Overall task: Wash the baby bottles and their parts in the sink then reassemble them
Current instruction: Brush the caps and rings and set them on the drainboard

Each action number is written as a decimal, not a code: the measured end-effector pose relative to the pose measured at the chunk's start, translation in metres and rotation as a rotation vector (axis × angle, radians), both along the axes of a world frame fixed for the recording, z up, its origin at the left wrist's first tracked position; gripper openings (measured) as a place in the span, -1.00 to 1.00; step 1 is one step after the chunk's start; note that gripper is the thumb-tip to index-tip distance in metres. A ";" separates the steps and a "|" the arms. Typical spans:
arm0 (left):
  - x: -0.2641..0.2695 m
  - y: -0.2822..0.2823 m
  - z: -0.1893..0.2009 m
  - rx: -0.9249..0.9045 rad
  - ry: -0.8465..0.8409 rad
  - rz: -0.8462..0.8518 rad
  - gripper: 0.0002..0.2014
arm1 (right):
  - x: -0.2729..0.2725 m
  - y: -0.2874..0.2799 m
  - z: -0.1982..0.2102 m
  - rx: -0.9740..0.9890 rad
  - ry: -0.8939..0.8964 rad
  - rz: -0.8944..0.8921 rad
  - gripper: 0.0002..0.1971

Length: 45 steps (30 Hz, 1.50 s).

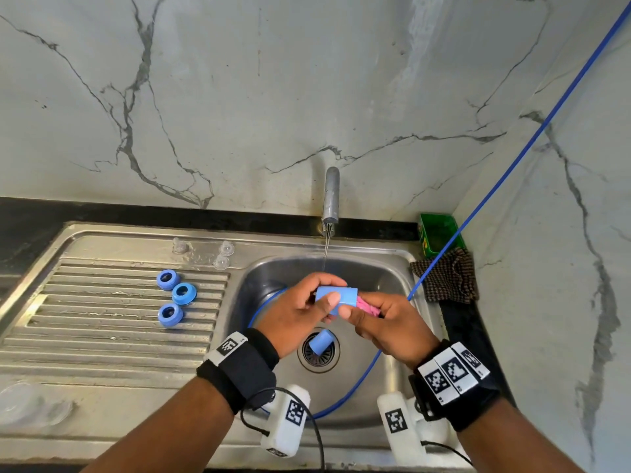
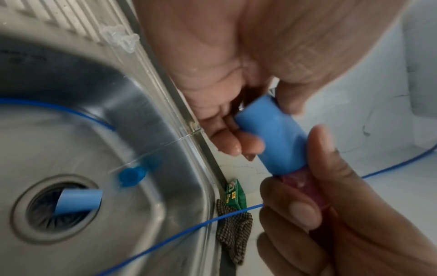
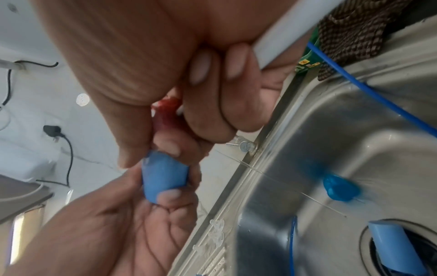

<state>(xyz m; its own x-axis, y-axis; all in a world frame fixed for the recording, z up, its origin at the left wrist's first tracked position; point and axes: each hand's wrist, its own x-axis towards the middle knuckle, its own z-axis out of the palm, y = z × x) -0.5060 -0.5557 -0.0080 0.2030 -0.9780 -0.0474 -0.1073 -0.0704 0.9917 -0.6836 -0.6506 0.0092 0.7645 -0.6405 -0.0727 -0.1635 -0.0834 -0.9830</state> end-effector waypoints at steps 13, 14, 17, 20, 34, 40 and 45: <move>0.008 0.005 0.003 0.477 0.384 0.193 -0.43 | 0.003 0.005 0.017 -1.037 0.285 0.130 -0.69; 0.010 0.003 0.005 0.464 0.358 0.167 -0.44 | 0.006 0.003 0.018 -1.027 0.292 0.076 -0.68; 0.021 -0.006 0.010 0.370 0.246 0.131 -0.44 | 0.013 -0.007 0.013 -0.682 0.324 -0.002 -0.59; 0.031 -0.016 0.008 0.241 0.163 0.185 -0.50 | 0.019 -0.012 -0.001 -0.388 0.295 0.034 -0.69; 0.040 -0.080 -0.079 0.250 0.260 0.277 -0.50 | -0.011 -0.071 -0.050 -0.162 0.418 -0.343 -0.84; 0.049 -0.106 -0.073 0.197 -0.460 0.274 -0.57 | -0.006 -0.085 -0.065 -0.069 0.348 -0.372 -0.88; 0.051 -0.113 -0.068 0.189 -0.605 0.188 -0.58 | -0.002 -0.096 -0.075 -0.044 0.347 -0.394 -0.87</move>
<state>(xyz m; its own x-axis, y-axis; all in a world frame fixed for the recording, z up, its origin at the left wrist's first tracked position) -0.4553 -0.6691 -0.0757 0.4144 -0.9093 -0.0385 -0.6104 -0.3091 0.7293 -0.6859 -0.7469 -0.0659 0.4004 -0.8829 -0.2453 -0.5060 0.0102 -0.8625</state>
